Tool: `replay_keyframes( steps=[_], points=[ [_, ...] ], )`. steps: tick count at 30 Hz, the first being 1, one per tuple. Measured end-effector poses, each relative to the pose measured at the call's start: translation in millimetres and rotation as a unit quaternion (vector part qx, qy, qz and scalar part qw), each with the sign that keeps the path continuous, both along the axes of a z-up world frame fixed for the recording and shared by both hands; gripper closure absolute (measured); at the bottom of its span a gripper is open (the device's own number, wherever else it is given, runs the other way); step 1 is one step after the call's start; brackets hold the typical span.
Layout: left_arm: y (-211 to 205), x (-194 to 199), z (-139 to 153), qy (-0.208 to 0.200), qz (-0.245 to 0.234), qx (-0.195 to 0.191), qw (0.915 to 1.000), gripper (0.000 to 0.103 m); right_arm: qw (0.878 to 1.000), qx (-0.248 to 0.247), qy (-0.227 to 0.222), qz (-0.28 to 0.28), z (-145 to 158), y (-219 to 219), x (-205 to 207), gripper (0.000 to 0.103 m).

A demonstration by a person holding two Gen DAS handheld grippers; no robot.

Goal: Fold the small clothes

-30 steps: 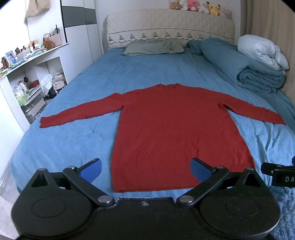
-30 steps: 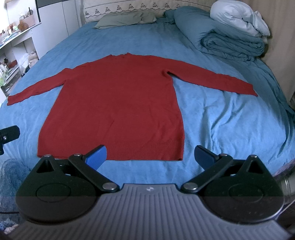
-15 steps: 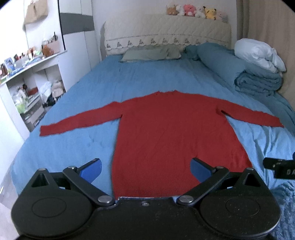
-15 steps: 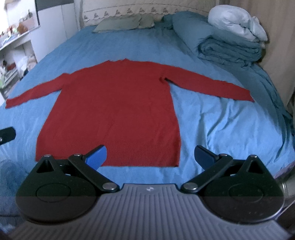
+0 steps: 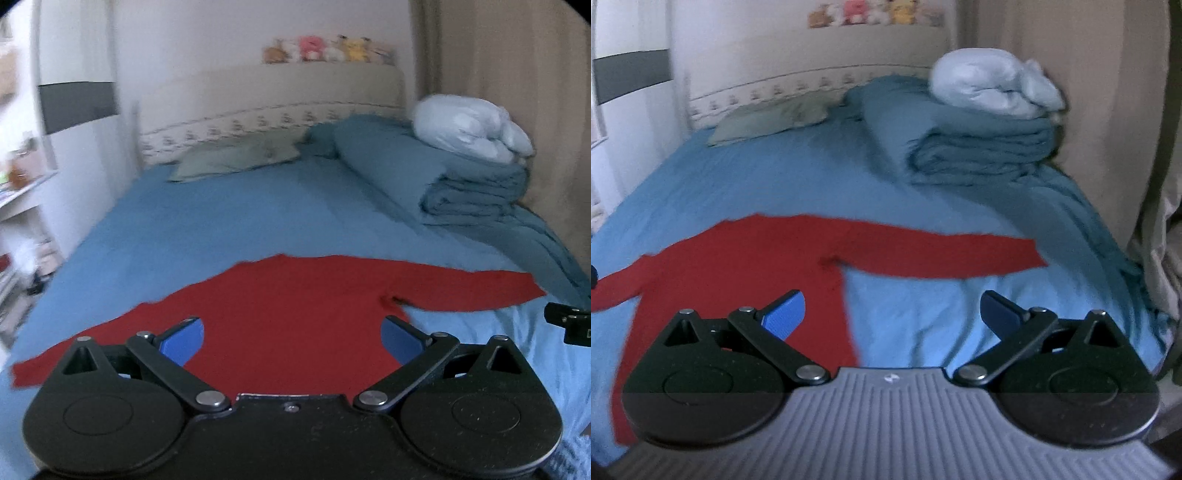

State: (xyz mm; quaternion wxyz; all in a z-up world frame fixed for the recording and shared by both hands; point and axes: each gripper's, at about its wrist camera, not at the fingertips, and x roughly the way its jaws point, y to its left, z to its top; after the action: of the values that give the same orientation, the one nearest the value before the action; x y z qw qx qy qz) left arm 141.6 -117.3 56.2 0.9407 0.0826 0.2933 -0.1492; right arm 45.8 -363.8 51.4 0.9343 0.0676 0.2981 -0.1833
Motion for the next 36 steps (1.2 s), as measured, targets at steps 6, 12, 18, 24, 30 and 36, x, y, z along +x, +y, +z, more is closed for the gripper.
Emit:
replay_keyframes(
  steps=[6,12,18,24,30,36],
  points=[
    [-66,98,-37,0.062,-0.057,-0.045,0.9955,0.000,0.997,-0.025,0.009,-0.070,-43,-83,58,0.000],
    [-123,177,-96,0.120,-0.089,-0.045,0.9877,0.000,0.995,-0.042,-0.005,-0.093,-120,-159,104,0.000],
    [-169,228,-154,0.148,-0.075,-0.011,0.9861,0.000,0.993,0.028,-0.010,-0.118,-186,-222,133,0.000],
    [-191,266,-187,0.150,-0.039,0.006,0.9879,0.000,0.979,0.106,-0.028,-0.170,-232,-268,148,0.011],
    [-201,285,-211,0.145,-0.007,0.049,0.9881,0.001,0.975,0.097,-0.056,-0.189,-238,-283,161,0.047],
    [-195,289,-230,0.161,0.014,0.048,0.9856,0.000,0.973,0.100,-0.058,-0.197,-232,-289,165,0.081]
  ],
)
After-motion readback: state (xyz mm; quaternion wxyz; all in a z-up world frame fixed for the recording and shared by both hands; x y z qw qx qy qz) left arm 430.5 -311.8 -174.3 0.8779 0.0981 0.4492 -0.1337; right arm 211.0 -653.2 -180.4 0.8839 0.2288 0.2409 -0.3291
